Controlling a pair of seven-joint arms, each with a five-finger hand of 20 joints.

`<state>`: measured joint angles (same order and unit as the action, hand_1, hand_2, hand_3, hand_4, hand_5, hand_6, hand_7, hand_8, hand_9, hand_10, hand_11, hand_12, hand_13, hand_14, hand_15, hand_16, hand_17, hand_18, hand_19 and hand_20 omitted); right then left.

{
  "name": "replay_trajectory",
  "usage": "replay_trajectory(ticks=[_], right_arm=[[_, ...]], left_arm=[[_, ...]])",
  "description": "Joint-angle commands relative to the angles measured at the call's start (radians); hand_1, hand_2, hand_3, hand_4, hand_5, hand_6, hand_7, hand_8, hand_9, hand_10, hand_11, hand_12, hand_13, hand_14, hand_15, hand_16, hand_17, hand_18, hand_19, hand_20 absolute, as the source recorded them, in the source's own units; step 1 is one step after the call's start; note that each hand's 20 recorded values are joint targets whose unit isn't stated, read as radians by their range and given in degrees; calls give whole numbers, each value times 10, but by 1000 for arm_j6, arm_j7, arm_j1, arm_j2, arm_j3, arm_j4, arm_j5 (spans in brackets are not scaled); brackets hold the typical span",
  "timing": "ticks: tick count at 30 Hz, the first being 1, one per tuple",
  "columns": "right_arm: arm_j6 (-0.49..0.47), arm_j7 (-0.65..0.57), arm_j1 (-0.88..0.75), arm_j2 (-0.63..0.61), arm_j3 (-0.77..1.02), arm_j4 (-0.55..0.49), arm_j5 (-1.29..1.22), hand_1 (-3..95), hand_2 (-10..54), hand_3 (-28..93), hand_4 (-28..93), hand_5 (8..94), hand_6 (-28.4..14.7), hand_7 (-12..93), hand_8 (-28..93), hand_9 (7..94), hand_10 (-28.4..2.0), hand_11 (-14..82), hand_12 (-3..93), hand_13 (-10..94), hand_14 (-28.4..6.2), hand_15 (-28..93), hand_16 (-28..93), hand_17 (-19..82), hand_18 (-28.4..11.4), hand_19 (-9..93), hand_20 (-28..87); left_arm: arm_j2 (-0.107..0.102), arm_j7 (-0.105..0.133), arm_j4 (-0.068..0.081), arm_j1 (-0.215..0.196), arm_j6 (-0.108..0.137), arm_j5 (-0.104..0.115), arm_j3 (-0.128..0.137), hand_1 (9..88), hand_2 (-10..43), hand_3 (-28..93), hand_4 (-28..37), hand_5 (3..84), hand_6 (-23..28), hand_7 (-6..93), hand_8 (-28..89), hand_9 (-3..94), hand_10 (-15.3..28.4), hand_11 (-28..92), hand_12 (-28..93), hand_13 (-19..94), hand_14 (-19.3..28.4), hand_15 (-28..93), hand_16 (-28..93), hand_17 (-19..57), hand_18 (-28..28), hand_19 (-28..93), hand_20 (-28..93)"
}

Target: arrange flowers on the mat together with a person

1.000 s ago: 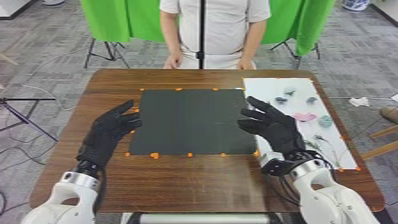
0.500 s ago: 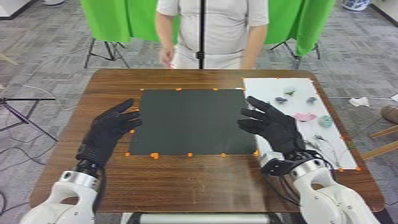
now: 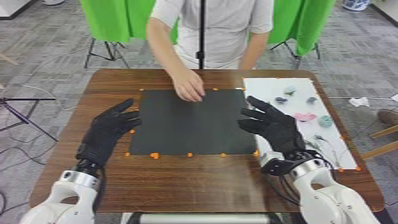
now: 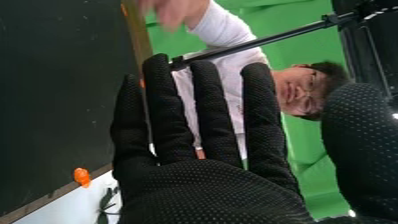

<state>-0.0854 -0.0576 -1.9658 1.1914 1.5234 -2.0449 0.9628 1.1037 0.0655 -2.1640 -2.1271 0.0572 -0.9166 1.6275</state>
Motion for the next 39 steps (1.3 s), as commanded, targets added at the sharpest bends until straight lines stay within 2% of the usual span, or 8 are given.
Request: replay_trajectory(ticks=[1, 8, 18, 21, 23, 24, 27, 39], right_arm=[[2, 6, -6, 1, -1, -8, 3, 130, 92, 871, -281, 424, 54, 169, -136, 479, -122, 93, 141, 376, -176, 275, 166, 71, -210, 491, 227], [2, 11, -3, 1, -2, -7, 2, 131, 92, 871, -281, 423, 54, 168, -136, 479, -122, 92, 140, 376, -175, 274, 166, 72, -210, 491, 227], [4, 11, -6, 1, -2, -9, -2, 132, 92, 872, -280, 425, 54, 170, -137, 478, -121, 92, 140, 377, -175, 275, 166, 72, -210, 491, 227], [5, 11, -6, 1, -3, -9, -2, 132, 91, 872, -280, 425, 54, 170, -137, 478, -121, 93, 141, 376, -175, 275, 166, 72, -210, 492, 227], [4, 10, -5, 2, -4, -9, -3, 132, 91, 873, -280, 425, 54, 170, -137, 478, -122, 93, 141, 376, -175, 275, 166, 72, -210, 492, 227], [3, 3, -9, 3, -1, -11, -2, 133, 91, 873, -280, 425, 54, 170, -137, 478, -122, 93, 141, 376, -175, 275, 165, 72, -210, 492, 227], [4, 6, -10, 2, -1, -11, -3, 135, 91, 871, -280, 425, 54, 170, -137, 479, -122, 93, 141, 377, -175, 276, 166, 72, -210, 491, 227], [2, -4, -15, 5, 0, -14, -1, 136, 90, 872, -280, 425, 54, 170, -137, 479, -122, 93, 140, 376, -175, 276, 165, 72, -210, 492, 228]], left_arm=[[3, -2, -2, -5, 12, -7, -2, 257, 43, 791, -232, 382, 73, 116, -83, 367, 196, 246, 105, 266, 273, 485, -72, -95, 267, 485, 145], [2, 3, 3, -1, 16, -11, -5, 257, 44, 791, -232, 382, 74, 117, -83, 368, 195, 248, 104, 267, 273, 487, -72, -95, 267, 486, 145], [3, 3, 1, -5, 16, -10, -4, 258, 44, 790, -232, 382, 75, 116, -83, 368, 195, 248, 104, 268, 273, 488, -73, -95, 267, 486, 144], [6, -4, 3, -5, 17, -12, -5, 258, 44, 790, -232, 382, 75, 117, -83, 368, 195, 249, 104, 268, 273, 488, -73, -95, 267, 486, 144], [4, 0, 0, -10, 16, -10, -4, 257, 44, 791, -231, 382, 75, 117, -83, 368, 195, 249, 104, 269, 274, 489, -74, -95, 267, 486, 144], [8, -7, -1, -13, 13, -13, -2, 257, 44, 791, -231, 382, 75, 117, -83, 368, 196, 249, 104, 268, 274, 489, -74, -95, 267, 486, 144], [4, -1, 0, -12, 15, -11, -5, 258, 44, 790, -232, 382, 75, 117, -83, 368, 196, 249, 103, 269, 273, 488, -74, -94, 267, 486, 144], [10, -15, -3, -15, 13, -12, -3, 257, 43, 792, -231, 382, 75, 117, -83, 368, 196, 251, 103, 269, 273, 487, -73, -94, 267, 487, 144]])
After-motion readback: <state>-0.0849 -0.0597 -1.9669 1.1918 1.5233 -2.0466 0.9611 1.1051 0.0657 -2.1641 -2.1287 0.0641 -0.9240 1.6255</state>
